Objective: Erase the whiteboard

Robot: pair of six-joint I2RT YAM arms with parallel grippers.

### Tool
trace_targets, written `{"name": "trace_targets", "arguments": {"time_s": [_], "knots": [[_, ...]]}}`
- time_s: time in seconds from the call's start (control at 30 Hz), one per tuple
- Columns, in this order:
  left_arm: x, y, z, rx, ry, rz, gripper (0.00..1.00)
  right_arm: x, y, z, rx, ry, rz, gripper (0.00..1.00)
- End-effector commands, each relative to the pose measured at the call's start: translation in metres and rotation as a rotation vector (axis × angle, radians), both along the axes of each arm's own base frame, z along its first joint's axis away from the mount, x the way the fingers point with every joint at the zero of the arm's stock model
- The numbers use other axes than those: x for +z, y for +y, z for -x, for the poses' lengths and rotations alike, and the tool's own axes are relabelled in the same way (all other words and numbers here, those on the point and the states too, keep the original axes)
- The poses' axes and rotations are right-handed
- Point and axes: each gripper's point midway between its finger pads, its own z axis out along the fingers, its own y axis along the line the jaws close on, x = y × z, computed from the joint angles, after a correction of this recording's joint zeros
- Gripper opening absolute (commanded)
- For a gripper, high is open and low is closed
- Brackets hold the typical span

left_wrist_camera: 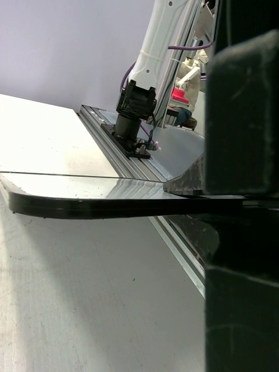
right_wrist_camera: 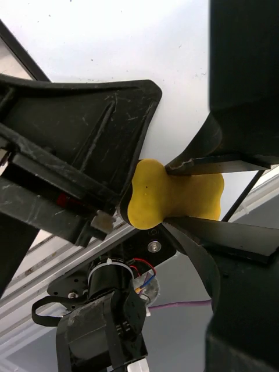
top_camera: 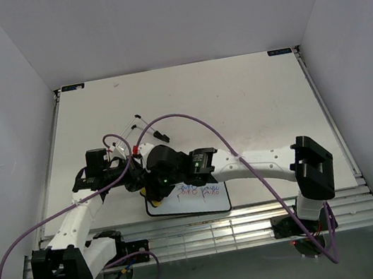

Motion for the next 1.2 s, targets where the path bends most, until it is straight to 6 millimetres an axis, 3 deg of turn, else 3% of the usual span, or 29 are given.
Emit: {"name": "trace_targets", "arguments": {"time_s": [0.0, 0.27, 0.33, 0.63, 1.17], "knots": [[0.018, -0.004, -0.014, -0.021, -0.163, -0.012, 0.00, -0.031, 0.016, 0.026, 0.064, 0.064, 0.050, 0.23], [0.019, -0.004, -0.013, -0.025, -0.165, -0.009, 0.00, -0.059, -0.005, 0.018, 0.042, 0.034, 0.137, 0.23], [0.019, -0.004, -0.013, -0.026, -0.166, -0.007, 0.00, -0.064, -0.014, 0.009, 0.009, 0.007, 0.162, 0.23], [0.021, -0.005, -0.012, -0.030, -0.171, -0.004, 0.00, -0.093, -0.076, -0.032, -0.148, -0.057, 0.332, 0.22], [0.021, -0.004, -0.012, -0.024, -0.173, -0.007, 0.00, -0.125, -0.121, -0.038, -0.180, -0.014, 0.414, 0.23]]}}
